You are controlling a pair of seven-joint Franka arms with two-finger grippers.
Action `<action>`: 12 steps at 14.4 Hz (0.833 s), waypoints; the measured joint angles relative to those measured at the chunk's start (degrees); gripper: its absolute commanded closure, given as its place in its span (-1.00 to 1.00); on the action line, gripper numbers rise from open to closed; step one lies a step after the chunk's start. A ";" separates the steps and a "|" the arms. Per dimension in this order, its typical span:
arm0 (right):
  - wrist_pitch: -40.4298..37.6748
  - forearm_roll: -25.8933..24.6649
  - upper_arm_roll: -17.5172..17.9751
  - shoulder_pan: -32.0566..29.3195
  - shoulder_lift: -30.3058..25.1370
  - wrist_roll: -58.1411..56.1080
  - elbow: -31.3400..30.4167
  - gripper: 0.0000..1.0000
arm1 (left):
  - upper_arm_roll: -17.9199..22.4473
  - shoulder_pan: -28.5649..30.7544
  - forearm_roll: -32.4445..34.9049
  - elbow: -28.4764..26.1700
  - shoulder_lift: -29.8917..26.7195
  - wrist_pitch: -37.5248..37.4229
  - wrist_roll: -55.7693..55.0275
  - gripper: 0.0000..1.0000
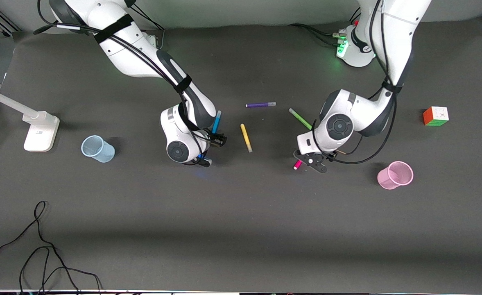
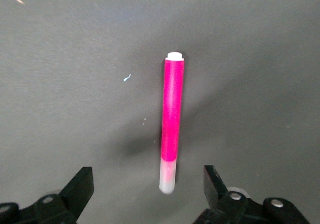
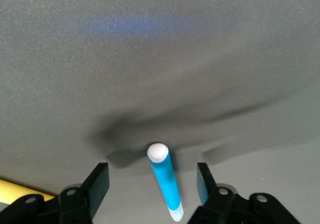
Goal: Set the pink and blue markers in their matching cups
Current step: 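Close the right gripper on the blue marker while the left gripper grasps the pink marker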
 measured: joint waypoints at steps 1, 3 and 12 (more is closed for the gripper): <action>0.01 -0.01 0.00 0.01 0.00 0.00 0.00 0.12 | 0.02 0.00 0.00 -0.06 0.98 0.86 0.00 -0.83; 0.03 -0.01 0.00 0.01 -0.01 0.00 0.03 0.37 | 0.03 0.00 0.00 -0.11 2.37 2.03 0.00 -0.76; 0.06 -0.11 0.01 0.01 -0.57 -0.01 0.20 0.97 | 0.20 -0.01 0.00 0.50 3.14 2.55 -1.52 0.63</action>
